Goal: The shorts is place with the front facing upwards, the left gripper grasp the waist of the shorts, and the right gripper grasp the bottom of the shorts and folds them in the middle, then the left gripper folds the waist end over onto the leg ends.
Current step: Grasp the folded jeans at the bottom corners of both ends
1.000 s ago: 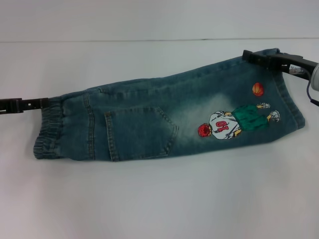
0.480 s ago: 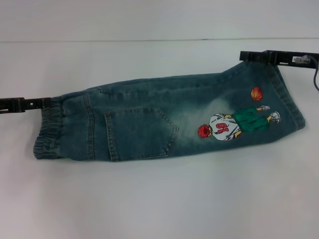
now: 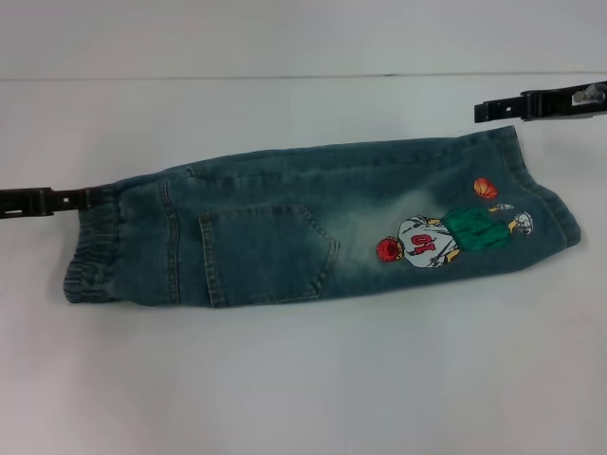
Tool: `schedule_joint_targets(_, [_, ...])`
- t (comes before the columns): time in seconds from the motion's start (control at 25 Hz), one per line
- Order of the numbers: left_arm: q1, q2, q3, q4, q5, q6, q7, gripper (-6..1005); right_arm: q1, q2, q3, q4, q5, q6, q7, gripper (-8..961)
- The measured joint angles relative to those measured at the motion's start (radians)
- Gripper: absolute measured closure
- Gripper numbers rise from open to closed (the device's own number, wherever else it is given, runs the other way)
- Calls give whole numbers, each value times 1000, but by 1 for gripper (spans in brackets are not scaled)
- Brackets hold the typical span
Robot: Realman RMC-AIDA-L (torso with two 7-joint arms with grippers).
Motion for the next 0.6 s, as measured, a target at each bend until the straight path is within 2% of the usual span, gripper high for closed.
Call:
schedule_joint_targets(0.08, [-1,2,-2,4,-5,31,-5,78,2,0,17,-18,-21,-15,13,-6])
schedule_joint_targets(0.24, [-1,19,-6,22,-20,125,-41,78,-17,6,96,-50,-1,-33,-26,-7])
schedule_joint_targets(0.32, [-1,36,-6,42,-21,202,-85,78,-42,18,148,-62,50,-34,-97,-7])
schedule_joint_targets(0.6, [-11,96,-5,83,38,370,-371,78,-106,44,164,-54,240,-21,-277,-7])
